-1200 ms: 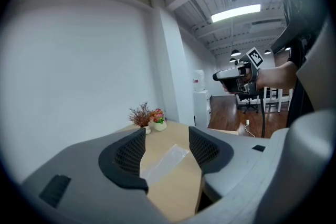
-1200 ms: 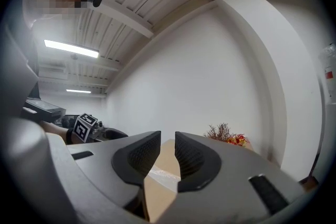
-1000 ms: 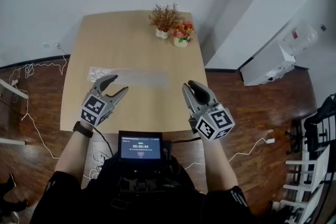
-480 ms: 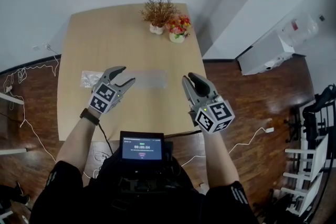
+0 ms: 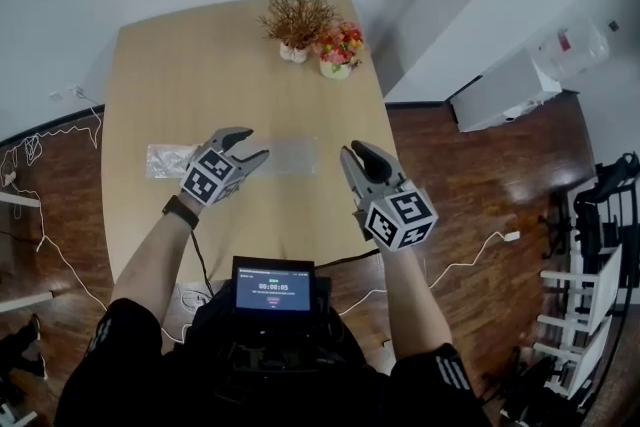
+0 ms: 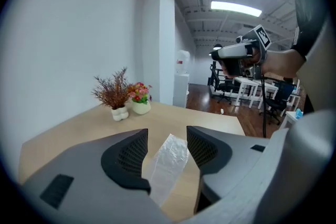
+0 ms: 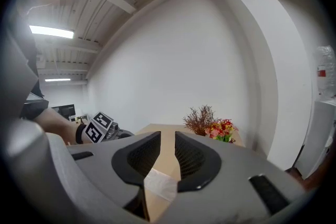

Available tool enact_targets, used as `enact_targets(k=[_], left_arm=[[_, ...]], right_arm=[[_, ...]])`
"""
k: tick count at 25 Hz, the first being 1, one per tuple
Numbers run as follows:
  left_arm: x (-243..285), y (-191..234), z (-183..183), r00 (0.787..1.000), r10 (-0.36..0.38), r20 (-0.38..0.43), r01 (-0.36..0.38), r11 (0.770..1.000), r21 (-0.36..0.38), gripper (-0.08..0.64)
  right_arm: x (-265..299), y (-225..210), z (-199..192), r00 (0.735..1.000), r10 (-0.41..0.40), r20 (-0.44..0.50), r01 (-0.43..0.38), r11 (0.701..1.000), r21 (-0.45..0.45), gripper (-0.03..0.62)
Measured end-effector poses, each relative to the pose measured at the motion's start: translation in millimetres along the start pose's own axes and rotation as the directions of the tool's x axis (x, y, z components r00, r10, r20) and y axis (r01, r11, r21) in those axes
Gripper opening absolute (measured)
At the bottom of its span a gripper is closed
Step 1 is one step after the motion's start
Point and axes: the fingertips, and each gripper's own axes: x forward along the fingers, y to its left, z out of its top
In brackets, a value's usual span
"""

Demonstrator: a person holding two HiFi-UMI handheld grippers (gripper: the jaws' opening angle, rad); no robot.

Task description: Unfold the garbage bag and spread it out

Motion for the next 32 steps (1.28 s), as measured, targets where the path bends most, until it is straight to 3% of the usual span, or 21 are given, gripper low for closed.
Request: enact_targets(k=[11,16,19,21,25,29,32], left_arm=[[54,12,-29,0.993,-0.087,-0.078,0.082,0.994,-0.066,0.193],[71,6,-52,0.963,-0.137,-0.232,0.123,0.990,-0.076,0.192],[85,2,-65,0.949,-0.162,-0.272,0.143,0.986,-0.088,0.163],[95,-4,-70,0.942,-0.186,-0.280,0.175,0.982,-0.065,0.162],[108,-25,-85,0.905,-0.248,-0.345,0.267,0.964,0.008,0.163],[124,-34,-108,0.875,-0.245,-0.418,0.312,0.945,0.099,0.151],[136,-36,-119,0.863,-0.244,-0.443,0.323,0.940,0.112,0.107]], right_arm=[[14,-19,-25,0.998,-0.051,-0.040,0.053,0.997,0.048,0.106],[23,-25,-34,0.997,-0.057,-0.056,0.061,0.996,0.069,0.106],[28,-27,-40,0.996,-0.059,-0.064,0.064,0.995,0.080,0.106],[30,-30,-43,0.995,-0.064,-0.071,0.070,0.994,0.087,0.106],[32,-36,-50,0.994,-0.074,-0.082,0.082,0.992,0.100,0.106],[38,-43,-60,0.992,-0.079,-0.103,0.091,0.989,0.114,0.106],[41,-47,-67,0.990,-0.080,-0.116,0.095,0.988,0.122,0.106]])
